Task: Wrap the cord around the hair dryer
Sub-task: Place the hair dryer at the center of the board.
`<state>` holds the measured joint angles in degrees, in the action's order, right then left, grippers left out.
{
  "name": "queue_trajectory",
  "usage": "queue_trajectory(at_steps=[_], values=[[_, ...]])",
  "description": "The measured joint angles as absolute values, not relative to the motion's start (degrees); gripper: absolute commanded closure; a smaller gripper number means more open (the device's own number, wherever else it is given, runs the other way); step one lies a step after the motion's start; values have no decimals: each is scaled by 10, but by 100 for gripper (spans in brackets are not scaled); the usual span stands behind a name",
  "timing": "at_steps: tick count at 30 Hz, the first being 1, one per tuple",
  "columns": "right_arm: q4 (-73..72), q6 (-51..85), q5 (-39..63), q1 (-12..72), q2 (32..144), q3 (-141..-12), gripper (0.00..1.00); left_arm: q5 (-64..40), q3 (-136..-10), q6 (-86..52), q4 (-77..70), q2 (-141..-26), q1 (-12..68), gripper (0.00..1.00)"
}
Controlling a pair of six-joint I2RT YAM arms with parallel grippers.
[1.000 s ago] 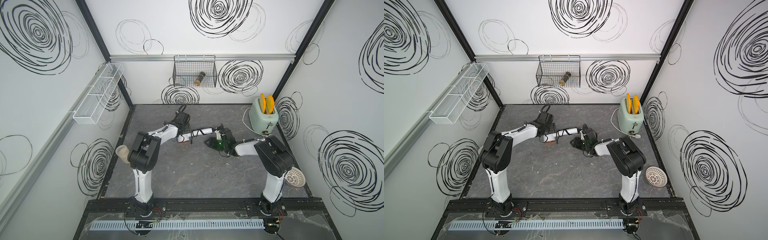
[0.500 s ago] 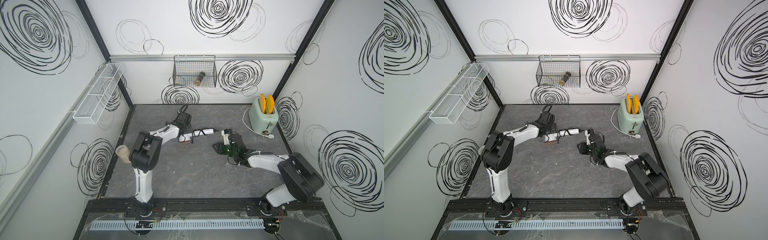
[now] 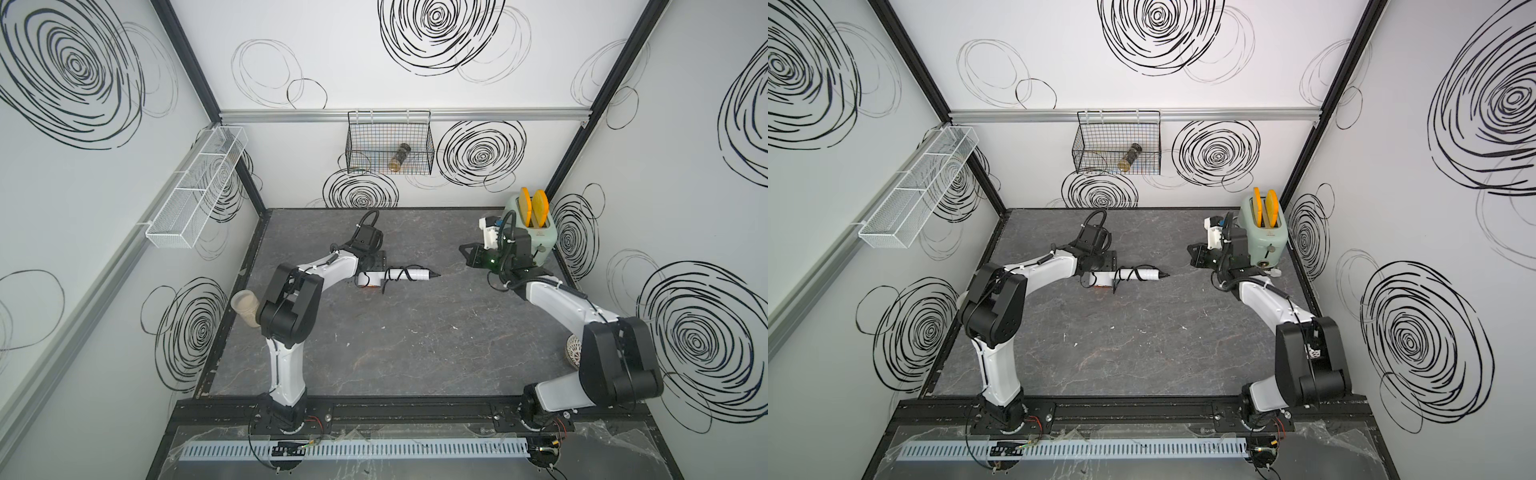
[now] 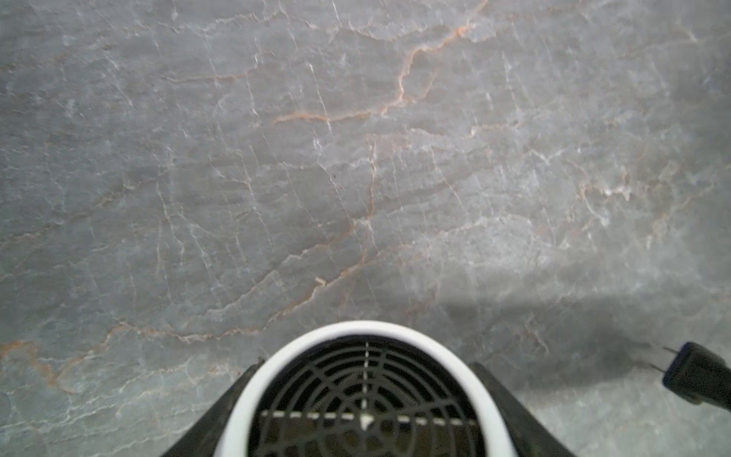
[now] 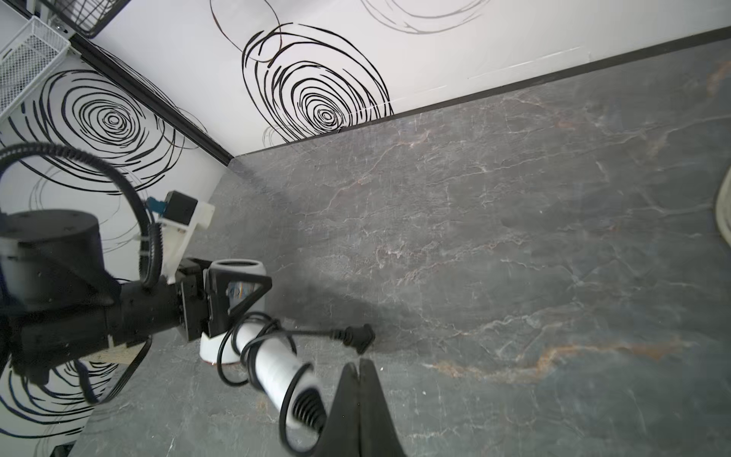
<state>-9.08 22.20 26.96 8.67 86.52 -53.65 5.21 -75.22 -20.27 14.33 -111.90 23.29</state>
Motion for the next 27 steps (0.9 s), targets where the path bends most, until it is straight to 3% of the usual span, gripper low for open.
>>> queue_trajectory(at_steps=[10,27], values=[[-83,229,359,82,961,-566,90,34,-774,-173,220,-1122,237,100],[-171,250,431,127,1152,-592,92,-43,-806,-170,222,-1154,219,100]])
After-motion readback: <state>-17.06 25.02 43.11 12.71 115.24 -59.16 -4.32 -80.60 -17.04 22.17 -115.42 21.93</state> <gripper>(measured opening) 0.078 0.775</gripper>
